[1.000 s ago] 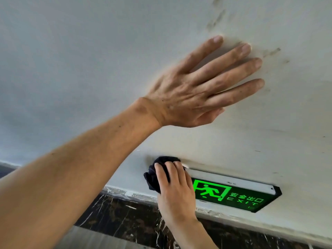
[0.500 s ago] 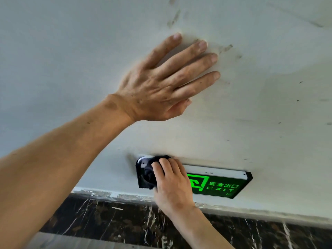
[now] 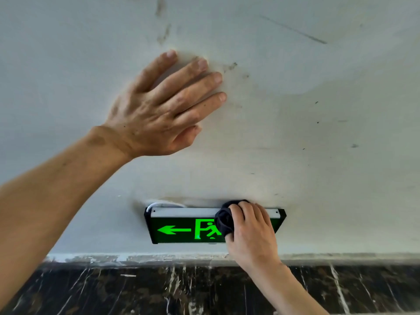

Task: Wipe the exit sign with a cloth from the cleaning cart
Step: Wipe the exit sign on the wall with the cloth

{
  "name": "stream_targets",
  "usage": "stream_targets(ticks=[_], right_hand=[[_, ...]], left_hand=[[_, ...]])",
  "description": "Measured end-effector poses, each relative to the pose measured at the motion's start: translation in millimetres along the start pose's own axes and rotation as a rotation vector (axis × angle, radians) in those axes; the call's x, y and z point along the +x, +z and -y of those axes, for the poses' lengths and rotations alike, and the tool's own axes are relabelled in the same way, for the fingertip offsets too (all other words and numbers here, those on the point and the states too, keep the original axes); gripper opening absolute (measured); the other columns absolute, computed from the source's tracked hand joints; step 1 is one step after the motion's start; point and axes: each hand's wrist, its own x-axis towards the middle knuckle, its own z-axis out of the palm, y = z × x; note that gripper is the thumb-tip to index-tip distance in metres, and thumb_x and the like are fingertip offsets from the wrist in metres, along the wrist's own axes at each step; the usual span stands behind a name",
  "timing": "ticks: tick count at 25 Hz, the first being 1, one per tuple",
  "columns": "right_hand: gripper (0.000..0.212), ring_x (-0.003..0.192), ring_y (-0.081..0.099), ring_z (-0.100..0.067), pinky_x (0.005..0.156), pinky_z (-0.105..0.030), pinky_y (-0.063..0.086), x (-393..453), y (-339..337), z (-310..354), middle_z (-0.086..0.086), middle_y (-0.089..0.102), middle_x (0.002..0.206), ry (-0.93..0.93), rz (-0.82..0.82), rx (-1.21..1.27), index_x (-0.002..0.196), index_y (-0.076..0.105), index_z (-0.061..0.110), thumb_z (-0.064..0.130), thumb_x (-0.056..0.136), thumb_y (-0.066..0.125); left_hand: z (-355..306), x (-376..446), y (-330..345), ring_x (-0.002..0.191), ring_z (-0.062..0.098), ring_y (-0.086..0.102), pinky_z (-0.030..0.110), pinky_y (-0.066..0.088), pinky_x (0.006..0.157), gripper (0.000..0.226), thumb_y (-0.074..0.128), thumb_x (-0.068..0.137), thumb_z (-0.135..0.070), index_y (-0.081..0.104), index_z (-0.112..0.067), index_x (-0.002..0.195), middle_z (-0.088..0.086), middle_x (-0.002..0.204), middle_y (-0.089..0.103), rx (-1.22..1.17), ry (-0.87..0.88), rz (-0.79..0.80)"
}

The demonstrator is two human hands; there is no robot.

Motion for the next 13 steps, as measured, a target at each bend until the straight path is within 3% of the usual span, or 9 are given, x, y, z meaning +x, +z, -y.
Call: stream_targets(ticks=[3, 6, 10, 13], right_hand=[[0.054, 0.099, 0.064, -0.028, 0.098, -0.041, 0.049, 0, -5, -17, -0.005, 0.065, 0.101, 0.098, 0.083, -0.032, 0.106, 0.065, 0.013, 0.028, 0.056, 0.079], [0.048, 0.111, 0.056, -0.027, 0.106, -0.038, 0.039, 4, -8, -27, -0.004, 0.058, 0.114, 0.191, 0.171, -0.056, 0.116, 0.056, 0.016, 0.035, 0.073, 0.064], [0.044, 0.105, 0.059, -0.025, 0.1, -0.036, 0.04, 11, -17, -34, -0.004, 0.058, 0.11, 0.261, 0.221, -0.069, 0.114, 0.054, 0.015, 0.041, 0.079, 0.052], [0.041, 0.09, 0.06, -0.025, 0.089, -0.036, 0.045, 13, -24, -42, -0.002, 0.055, 0.096, 0.335, 0.247, -0.048, 0.11, 0.055, 0.013, 0.042, 0.08, 0.049]], left_hand=[[-1, -1, 2, 0.141, 0.034, 0.043, 0.053, 0.025, 0.118, 0.064, 0.06, 0.089, -0.033, 0.047, -0.012, 0.148, 0.011, 0.151, 0.045, 0.003, 0.002, 0.0], [0, -2, 3, 0.142, 0.033, 0.041, 0.053, 0.024, 0.119, 0.066, 0.06, 0.089, -0.034, 0.046, -0.012, 0.149, 0.011, 0.152, 0.044, 0.01, 0.0, -0.007], [0, -1, 4, 0.142, 0.033, 0.04, 0.052, 0.023, 0.12, 0.066, 0.061, 0.088, -0.035, 0.047, -0.012, 0.149, 0.011, 0.152, 0.044, 0.02, 0.002, -0.009], [-1, -1, 4, 0.142, 0.033, 0.04, 0.052, 0.024, 0.12, 0.065, 0.06, 0.089, -0.035, 0.048, -0.012, 0.148, 0.01, 0.151, 0.044, 0.02, 0.005, -0.009]])
